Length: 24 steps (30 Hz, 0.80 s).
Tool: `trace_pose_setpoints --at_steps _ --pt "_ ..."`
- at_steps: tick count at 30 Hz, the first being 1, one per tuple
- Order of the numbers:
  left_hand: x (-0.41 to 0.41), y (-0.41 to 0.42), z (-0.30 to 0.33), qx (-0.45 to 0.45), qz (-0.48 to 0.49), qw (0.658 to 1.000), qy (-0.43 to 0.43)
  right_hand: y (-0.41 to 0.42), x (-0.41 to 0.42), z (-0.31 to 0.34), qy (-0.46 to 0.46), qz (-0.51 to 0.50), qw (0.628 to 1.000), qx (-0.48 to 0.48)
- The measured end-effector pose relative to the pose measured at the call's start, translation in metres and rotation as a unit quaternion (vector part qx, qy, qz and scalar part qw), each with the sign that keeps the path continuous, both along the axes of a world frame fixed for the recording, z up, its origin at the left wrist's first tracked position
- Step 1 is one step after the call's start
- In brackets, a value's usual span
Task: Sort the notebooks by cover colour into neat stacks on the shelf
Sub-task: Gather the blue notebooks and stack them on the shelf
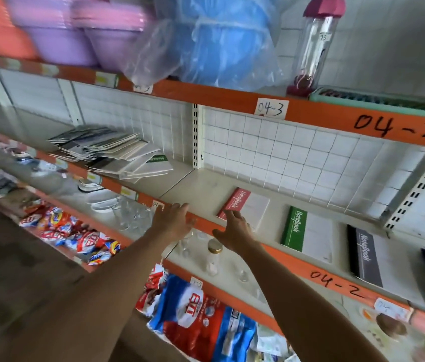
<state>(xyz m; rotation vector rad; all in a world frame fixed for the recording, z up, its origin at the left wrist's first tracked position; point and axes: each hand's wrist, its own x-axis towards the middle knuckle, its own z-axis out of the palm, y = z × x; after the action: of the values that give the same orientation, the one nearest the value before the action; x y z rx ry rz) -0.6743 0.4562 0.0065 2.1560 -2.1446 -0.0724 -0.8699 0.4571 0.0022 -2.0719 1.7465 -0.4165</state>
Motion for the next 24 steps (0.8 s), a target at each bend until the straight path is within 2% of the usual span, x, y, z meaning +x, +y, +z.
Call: trace_pose_setpoints --at_steps 8,17,24 --pt "0.088 -0.044 -0.006 -0.005 0.026 0.999 0.024 -0.059 0.087 -0.01 0.002 0.037 0.999 0.006" --pt "0.178 -0.143 0.008 -0.007 0.032 0.999 -0.024 -0.153 0.185 -0.008 -0.031 0.034 0.999 0.006" --pt "0.243 -0.209 0.017 -0.033 0.024 0.998 -0.045 -0.219 0.245 -0.002 -0.014 0.049 0.999 -0.006"
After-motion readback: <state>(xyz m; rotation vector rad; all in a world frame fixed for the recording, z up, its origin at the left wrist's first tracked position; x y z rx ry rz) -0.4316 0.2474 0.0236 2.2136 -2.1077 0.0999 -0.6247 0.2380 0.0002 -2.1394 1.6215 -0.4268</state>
